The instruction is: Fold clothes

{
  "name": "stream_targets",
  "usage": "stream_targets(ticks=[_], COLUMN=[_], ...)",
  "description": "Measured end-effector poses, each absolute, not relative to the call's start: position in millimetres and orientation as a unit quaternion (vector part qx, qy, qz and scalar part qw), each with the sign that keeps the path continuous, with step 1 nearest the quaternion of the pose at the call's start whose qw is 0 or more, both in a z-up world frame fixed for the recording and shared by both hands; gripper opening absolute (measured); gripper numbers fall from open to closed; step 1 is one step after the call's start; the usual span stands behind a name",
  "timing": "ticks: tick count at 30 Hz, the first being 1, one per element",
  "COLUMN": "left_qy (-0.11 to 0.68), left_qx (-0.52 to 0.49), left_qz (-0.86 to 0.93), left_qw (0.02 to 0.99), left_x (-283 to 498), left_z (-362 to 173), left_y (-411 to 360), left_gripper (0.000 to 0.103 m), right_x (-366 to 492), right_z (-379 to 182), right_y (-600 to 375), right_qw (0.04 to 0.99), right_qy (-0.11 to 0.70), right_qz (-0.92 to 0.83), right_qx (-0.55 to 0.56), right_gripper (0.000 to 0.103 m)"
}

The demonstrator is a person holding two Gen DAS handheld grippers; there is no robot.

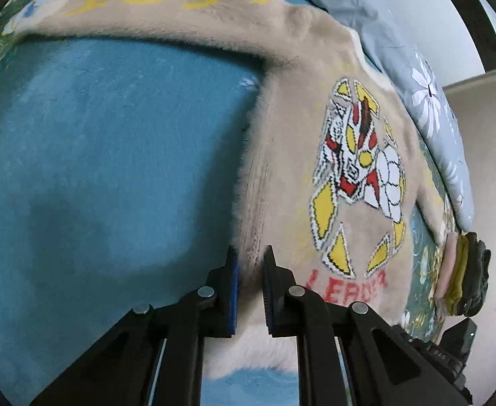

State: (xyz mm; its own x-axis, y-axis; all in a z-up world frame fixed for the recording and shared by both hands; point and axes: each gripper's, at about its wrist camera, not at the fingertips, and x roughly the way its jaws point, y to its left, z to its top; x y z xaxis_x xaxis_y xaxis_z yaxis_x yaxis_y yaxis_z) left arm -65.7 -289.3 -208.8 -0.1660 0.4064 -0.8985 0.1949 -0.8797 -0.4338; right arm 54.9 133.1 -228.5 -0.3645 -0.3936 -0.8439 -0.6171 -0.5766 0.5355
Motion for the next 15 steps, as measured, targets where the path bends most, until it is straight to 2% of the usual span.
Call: stream_targets(ticks=[5,6,7,9,15], left_qy=[-0.269,-0.263,-0.256,-0.247,-0.246], left_qx=[-0.639,-0.638,-0.638,-0.636,-0.623], left_qz=[0.717,0.720,0.723,0.727,0.741], left_qw=[0.074,0.073,0.073,0.071,0.054], left_x=[-75.5,-74.6,-73.7,-73.6,-73.3], left_z=[-211.6,-210.7,-209.8,-208.0,-197.1], left_y=[-296.5,-297.4,-298.2,-299.7,-316.1], left_gripper=[0.013,0.014,0.014,0.014,0.014], right_x=[48.2,48.7,50.3,52.8,37.1], right_z=[-215.6,-212.6,-209.9,-205.0,-205.3], right_y=[140.7,142.7,146.2,153.1,159.5], right_qw=[0.077,0.080,0.088,0.104,0.105], right_qy=[0.453,0.453,0.452,0.450,0.446], right_qz=[0.724,0.731,0.736,0.746,0.745], right_qx=[-0.515,-0.504,-0.495,-0.480,-0.485], right_gripper=[0.018,0.030,0.047,0.057,0.061])
